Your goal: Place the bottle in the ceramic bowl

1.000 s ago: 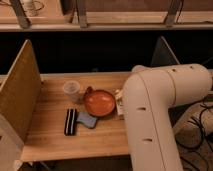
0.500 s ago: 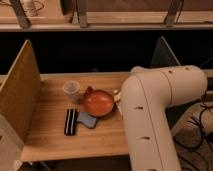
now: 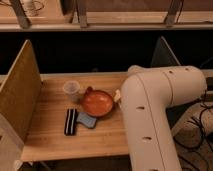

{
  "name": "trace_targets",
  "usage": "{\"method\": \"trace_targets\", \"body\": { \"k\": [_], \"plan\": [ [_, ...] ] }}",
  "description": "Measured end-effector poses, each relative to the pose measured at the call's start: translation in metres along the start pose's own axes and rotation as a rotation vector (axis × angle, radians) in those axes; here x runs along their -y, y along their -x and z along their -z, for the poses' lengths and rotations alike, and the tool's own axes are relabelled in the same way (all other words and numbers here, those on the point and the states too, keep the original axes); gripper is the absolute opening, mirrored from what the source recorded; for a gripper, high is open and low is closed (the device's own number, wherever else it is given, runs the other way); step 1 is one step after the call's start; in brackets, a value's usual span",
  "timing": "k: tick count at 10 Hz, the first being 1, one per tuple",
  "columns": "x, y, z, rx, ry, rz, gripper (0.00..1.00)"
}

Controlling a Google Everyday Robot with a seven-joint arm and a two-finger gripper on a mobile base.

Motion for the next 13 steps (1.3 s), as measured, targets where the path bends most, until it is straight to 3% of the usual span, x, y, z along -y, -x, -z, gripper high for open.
{"method": "trace_targets", "body": {
  "k": [2, 4, 9, 11, 13],
  "plan": [
    [-0.004, 0.001, 0.0, 0.003, 0.008, 0.019, 0.16],
    [-0.004, 0.008, 0.011, 0.039, 0.018, 0.018, 0.01],
    [-0.016, 0.034, 0.082, 0.223, -0.002, 0.079, 0.0],
    [-0.035, 0.037, 0.099, 0.264, 0.002, 0.139, 0.0],
    [-0.061, 0.038, 0.104, 0.278, 0.013, 0.212, 0.0]
  ]
}}
